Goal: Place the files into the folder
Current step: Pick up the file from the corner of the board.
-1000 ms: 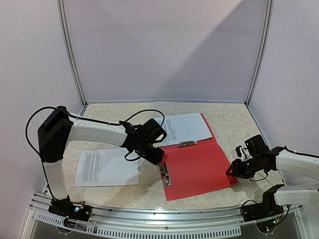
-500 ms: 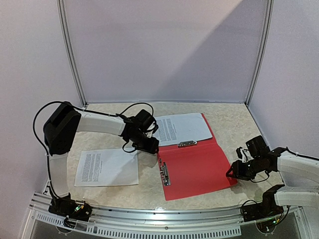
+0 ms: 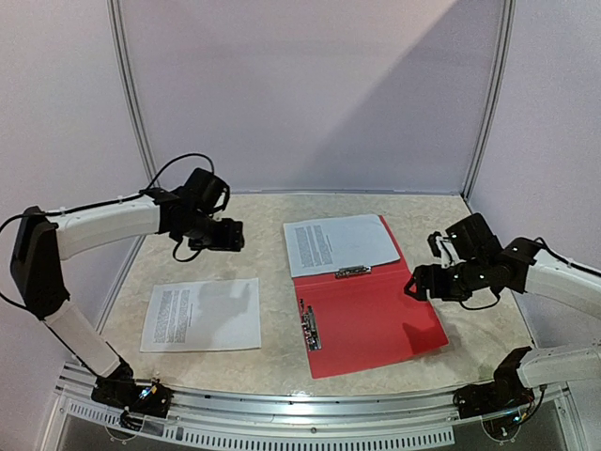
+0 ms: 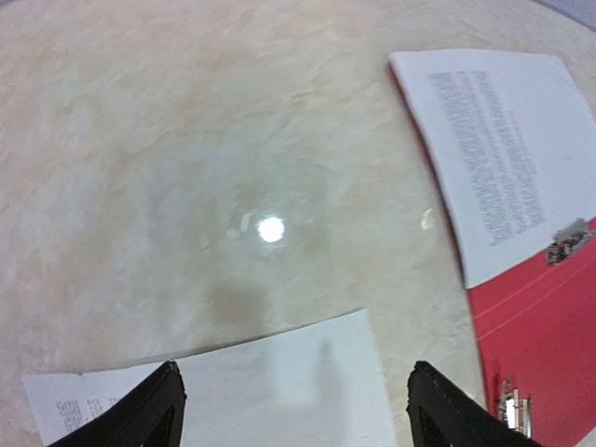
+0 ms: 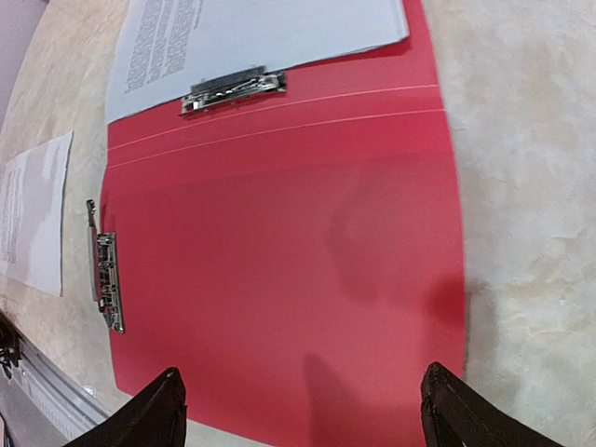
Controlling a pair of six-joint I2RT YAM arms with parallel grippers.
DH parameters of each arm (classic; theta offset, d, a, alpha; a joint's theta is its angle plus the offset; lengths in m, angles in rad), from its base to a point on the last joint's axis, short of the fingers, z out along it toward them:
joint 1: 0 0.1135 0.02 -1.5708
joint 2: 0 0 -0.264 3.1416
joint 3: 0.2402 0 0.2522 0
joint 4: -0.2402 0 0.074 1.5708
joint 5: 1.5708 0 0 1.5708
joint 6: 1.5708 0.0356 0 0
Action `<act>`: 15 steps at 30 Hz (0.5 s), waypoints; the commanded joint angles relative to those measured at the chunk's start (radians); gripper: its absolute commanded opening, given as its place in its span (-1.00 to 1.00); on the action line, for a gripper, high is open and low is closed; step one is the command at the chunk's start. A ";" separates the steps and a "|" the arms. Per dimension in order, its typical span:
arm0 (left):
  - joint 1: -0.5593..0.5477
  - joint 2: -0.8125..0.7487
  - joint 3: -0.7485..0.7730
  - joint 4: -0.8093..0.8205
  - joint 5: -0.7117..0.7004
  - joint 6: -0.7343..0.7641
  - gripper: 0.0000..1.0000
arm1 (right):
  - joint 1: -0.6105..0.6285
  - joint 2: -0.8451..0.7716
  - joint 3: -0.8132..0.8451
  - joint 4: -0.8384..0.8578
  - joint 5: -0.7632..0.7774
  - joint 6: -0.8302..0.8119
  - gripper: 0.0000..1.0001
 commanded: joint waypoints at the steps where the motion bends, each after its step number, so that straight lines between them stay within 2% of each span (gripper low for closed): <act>1: 0.143 -0.068 -0.158 -0.047 0.009 -0.083 0.66 | 0.126 0.139 0.104 0.102 -0.039 0.045 0.70; 6: 0.325 -0.131 -0.273 -0.004 0.127 -0.073 0.68 | 0.324 0.361 0.283 0.197 -0.061 0.037 0.68; 10: 0.423 -0.117 -0.325 0.020 0.205 -0.055 0.68 | 0.428 0.574 0.449 0.264 -0.117 0.053 0.68; 14: 0.496 -0.089 -0.390 0.056 0.306 -0.062 0.66 | 0.510 0.798 0.661 0.298 -0.110 0.104 0.77; 15: 0.506 -0.086 -0.403 0.063 0.318 -0.061 0.65 | 0.527 0.841 0.716 0.300 -0.115 0.121 0.84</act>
